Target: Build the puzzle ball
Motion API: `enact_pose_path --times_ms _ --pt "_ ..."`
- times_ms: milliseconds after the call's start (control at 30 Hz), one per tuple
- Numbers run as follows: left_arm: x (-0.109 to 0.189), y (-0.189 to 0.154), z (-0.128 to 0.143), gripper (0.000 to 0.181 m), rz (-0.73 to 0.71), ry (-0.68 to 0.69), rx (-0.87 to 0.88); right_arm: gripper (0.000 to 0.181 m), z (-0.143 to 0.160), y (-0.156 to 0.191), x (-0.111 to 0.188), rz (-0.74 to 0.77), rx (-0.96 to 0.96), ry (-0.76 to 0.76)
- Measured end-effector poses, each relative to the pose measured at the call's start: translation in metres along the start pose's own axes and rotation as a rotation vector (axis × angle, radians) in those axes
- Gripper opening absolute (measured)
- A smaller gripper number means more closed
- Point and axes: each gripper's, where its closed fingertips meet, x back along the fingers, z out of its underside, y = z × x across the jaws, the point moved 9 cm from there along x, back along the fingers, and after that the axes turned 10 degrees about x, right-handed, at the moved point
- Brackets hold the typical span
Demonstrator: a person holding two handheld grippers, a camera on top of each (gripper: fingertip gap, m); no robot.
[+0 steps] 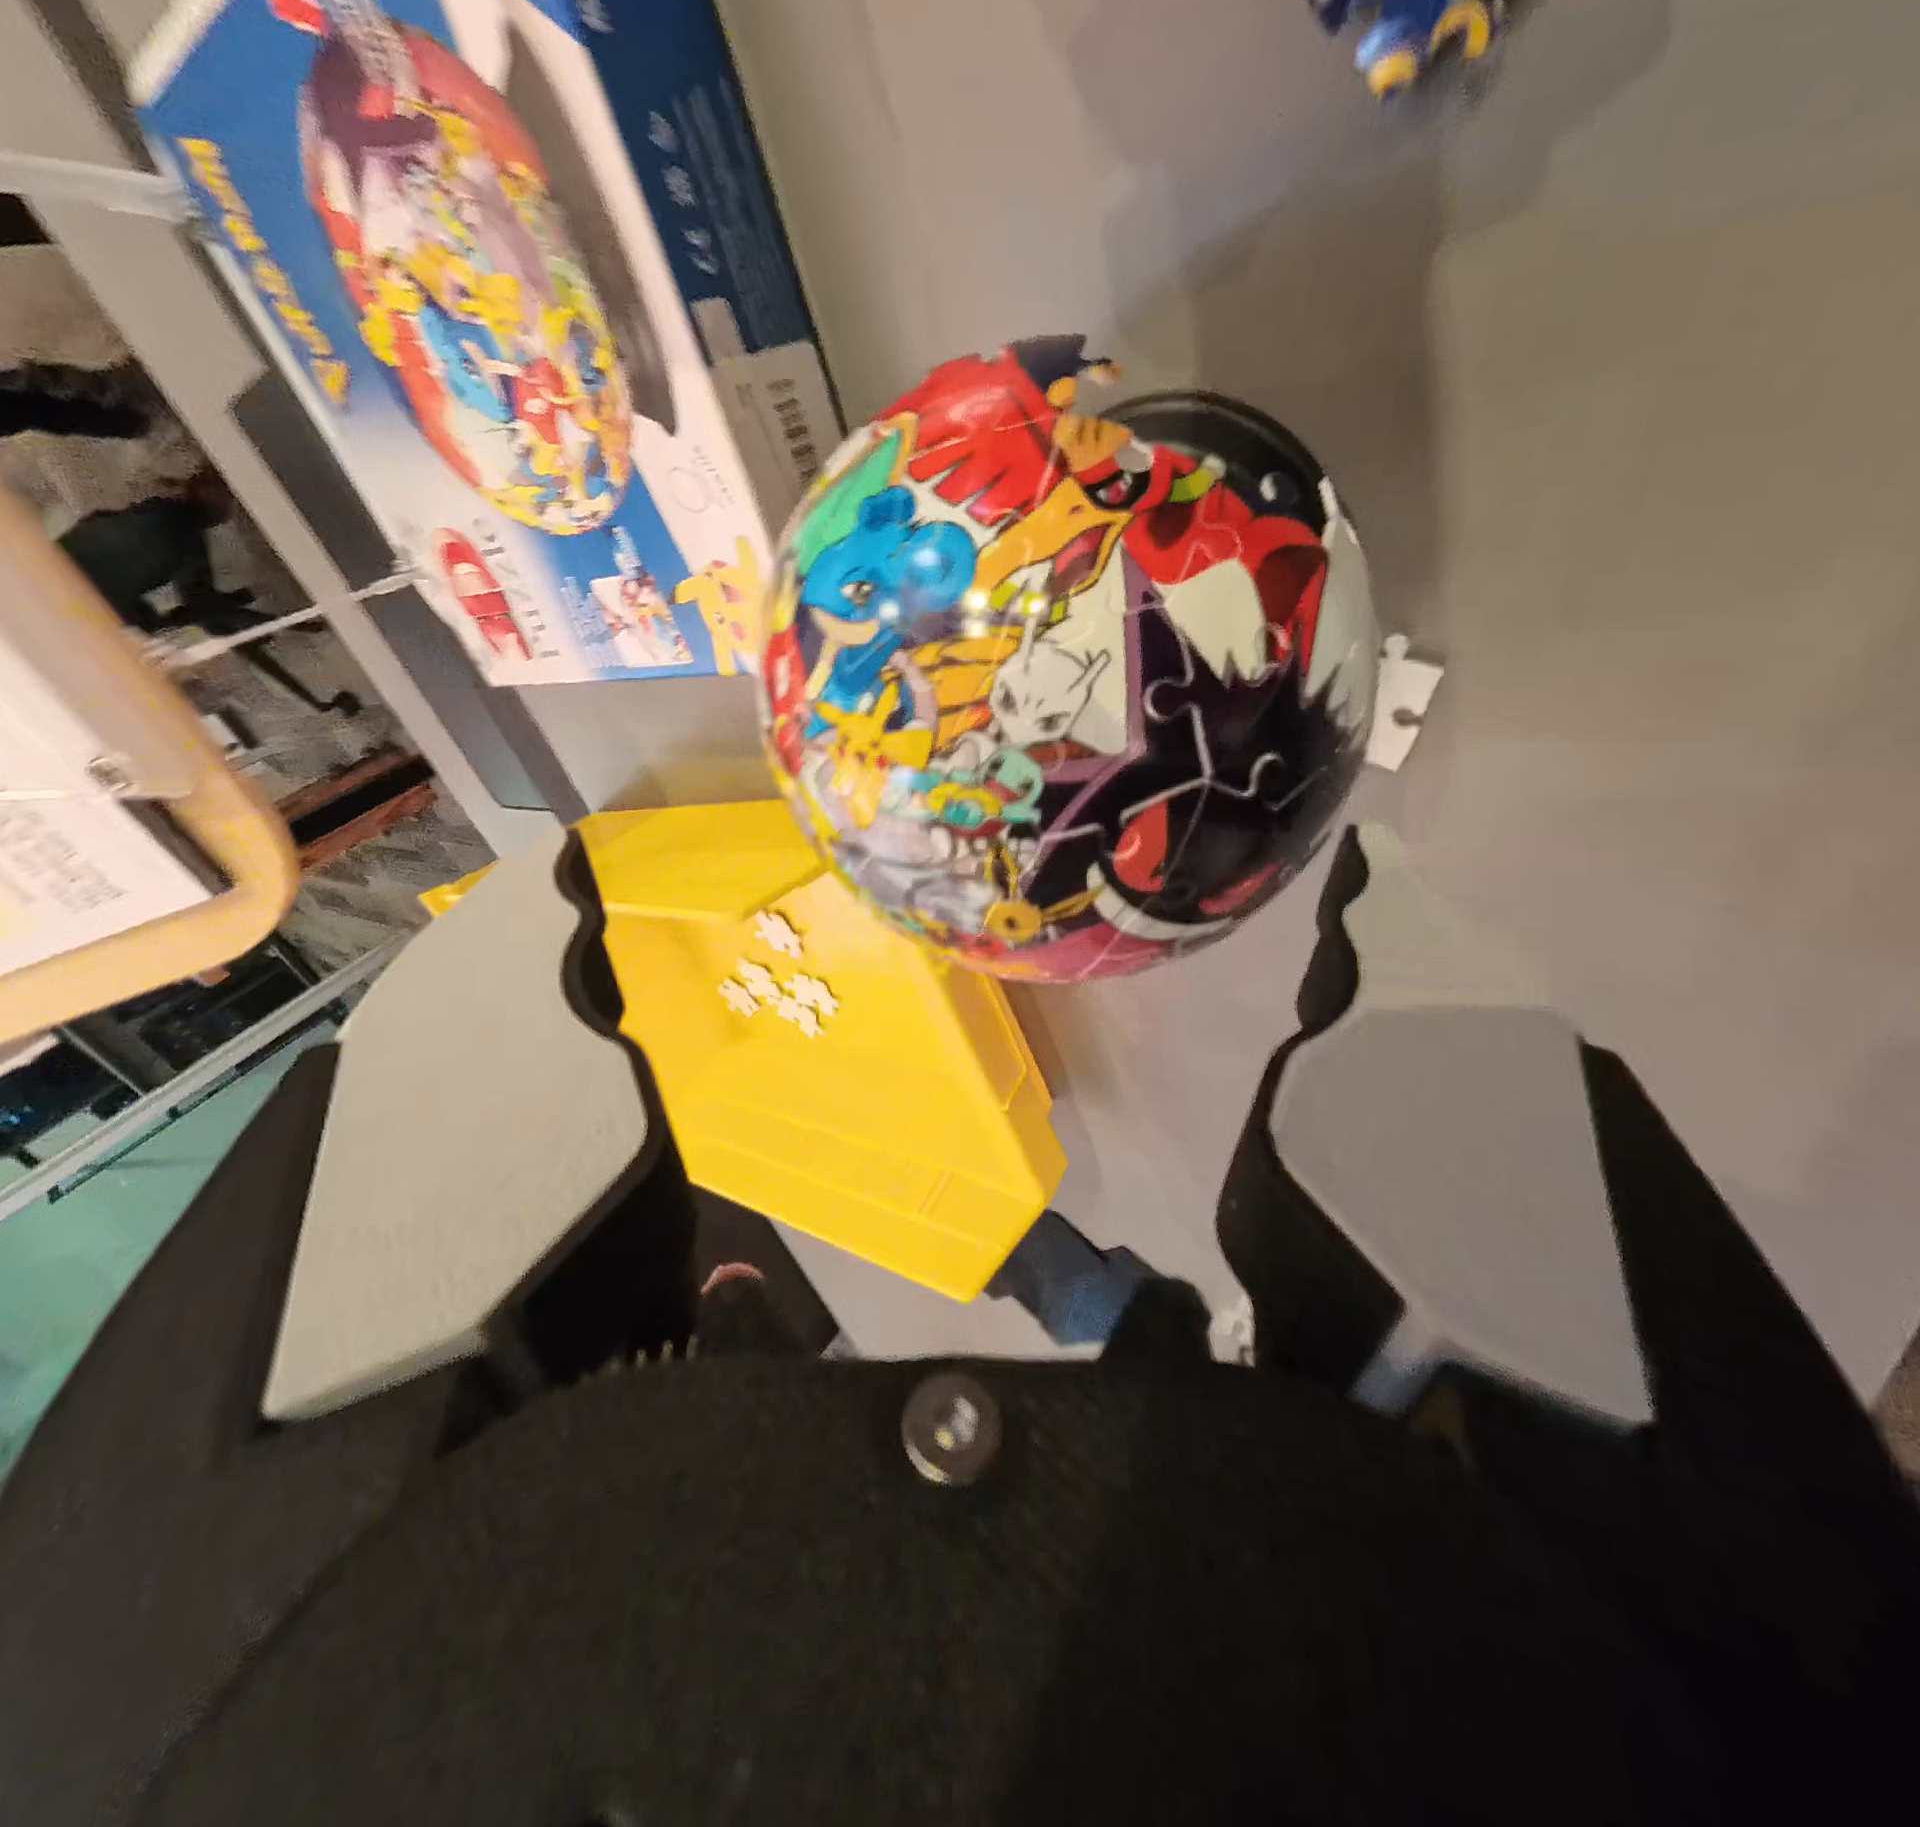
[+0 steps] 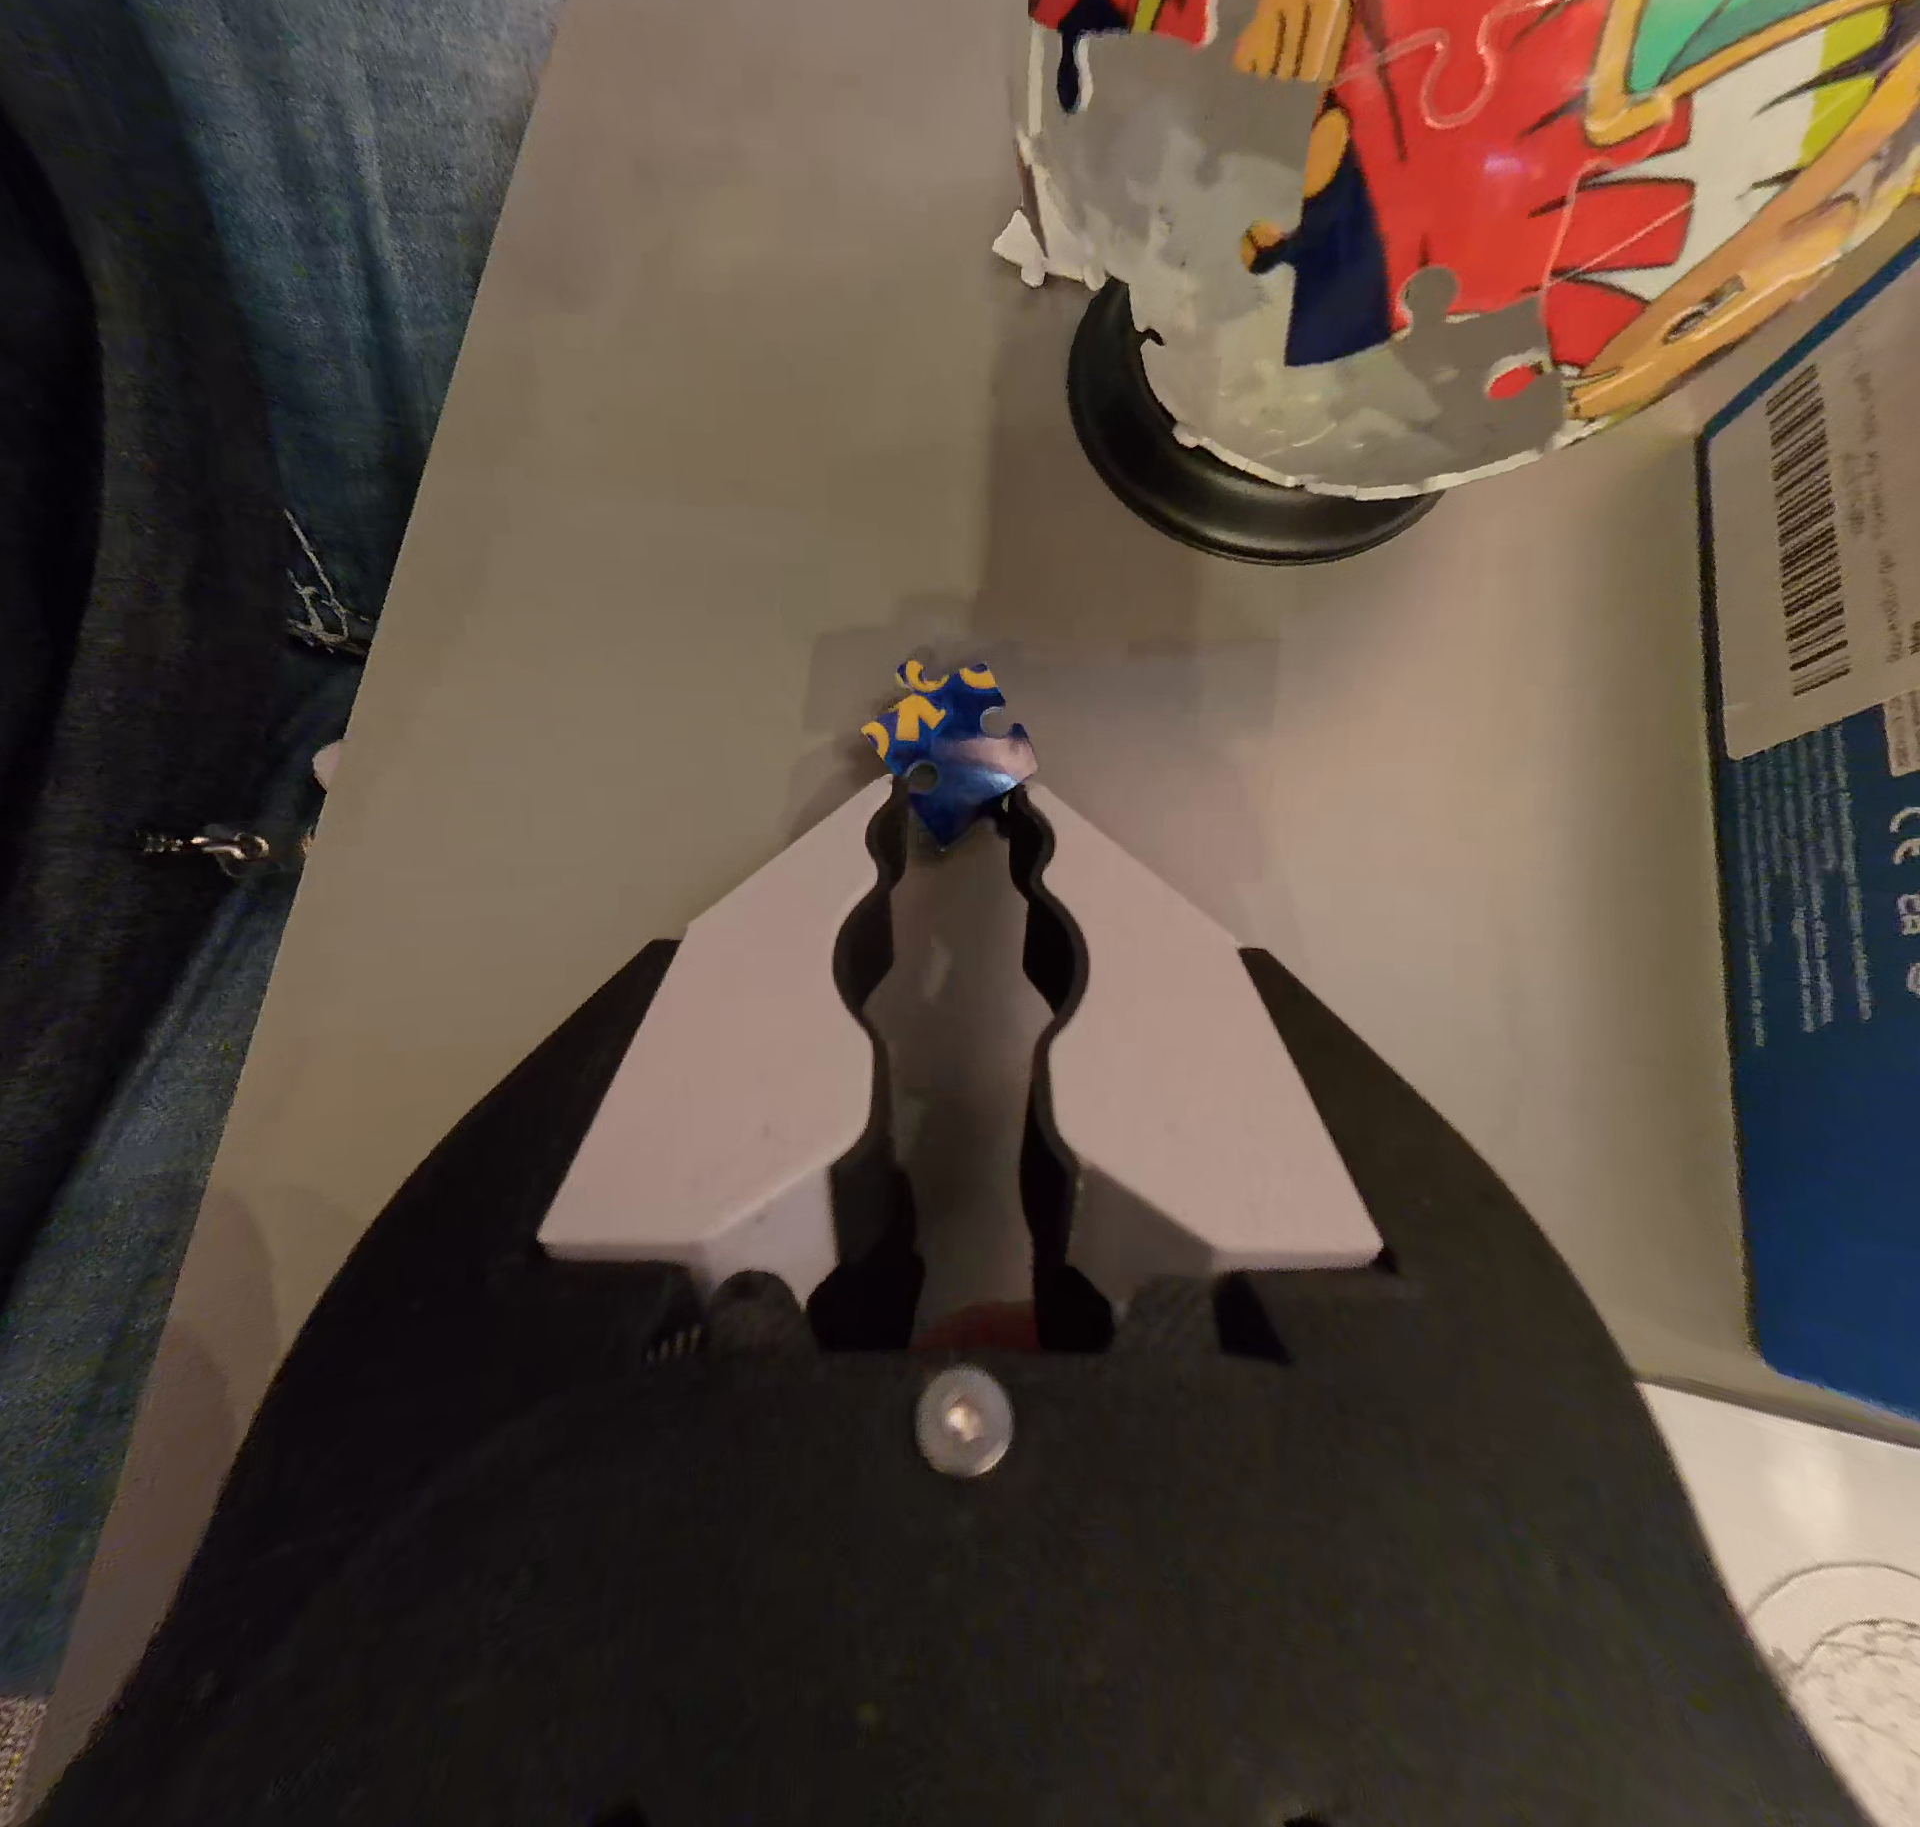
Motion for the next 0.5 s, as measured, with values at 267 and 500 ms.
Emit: enact_pose_path --times_ms 267,500 --pt "0.049 -0.028 -0.013 0.096 -0.098 -0.252 0.155 0.017 -0.004 -0.002 0.022 -0.107 -0.176 -0.289" --pt "0.032 -0.067 -0.047 0.073 -0.157 -0.442 0.22 0.017 -0.021 -0.004 0.057 -0.329 -0.302 -0.641"
